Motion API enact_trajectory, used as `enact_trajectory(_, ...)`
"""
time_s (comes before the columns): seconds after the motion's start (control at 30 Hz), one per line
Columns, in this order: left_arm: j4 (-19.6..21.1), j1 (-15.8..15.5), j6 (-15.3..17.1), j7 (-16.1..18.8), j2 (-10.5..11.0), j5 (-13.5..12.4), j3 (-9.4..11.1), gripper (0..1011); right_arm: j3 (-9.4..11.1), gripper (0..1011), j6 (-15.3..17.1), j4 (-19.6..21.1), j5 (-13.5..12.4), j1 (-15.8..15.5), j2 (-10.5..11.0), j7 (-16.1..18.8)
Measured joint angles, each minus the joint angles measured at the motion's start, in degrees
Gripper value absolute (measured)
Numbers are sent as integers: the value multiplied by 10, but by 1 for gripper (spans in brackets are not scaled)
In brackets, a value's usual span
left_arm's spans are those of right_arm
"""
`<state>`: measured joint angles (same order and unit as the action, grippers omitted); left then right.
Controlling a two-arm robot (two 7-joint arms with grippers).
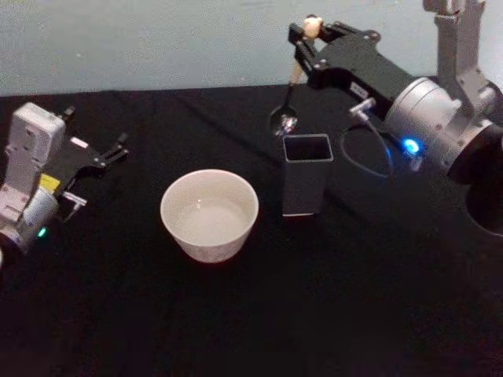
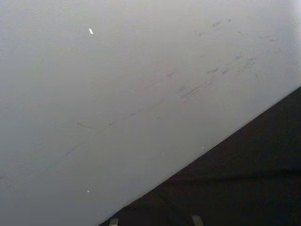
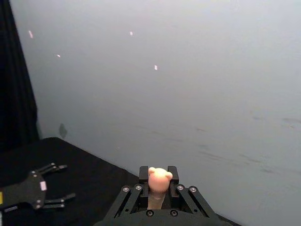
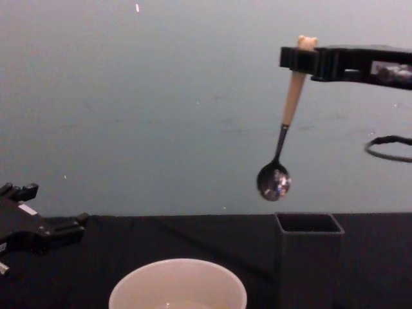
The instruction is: Pick up the stirring spoon with one hand, stir inside the cup, then place it back in its original position.
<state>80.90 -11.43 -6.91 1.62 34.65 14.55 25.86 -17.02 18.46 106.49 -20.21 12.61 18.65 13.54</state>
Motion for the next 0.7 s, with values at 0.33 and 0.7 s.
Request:
enact_trajectory(0.33, 0, 0, 0, 0, 0, 0, 0, 1001, -42, 230, -69, -35, 5, -1, -7, 34)
enact_trajectory(0.7, 0, 0, 0, 0, 0, 0, 0, 1001, -78, 230, -141, -78, 22, -7, -18, 59)
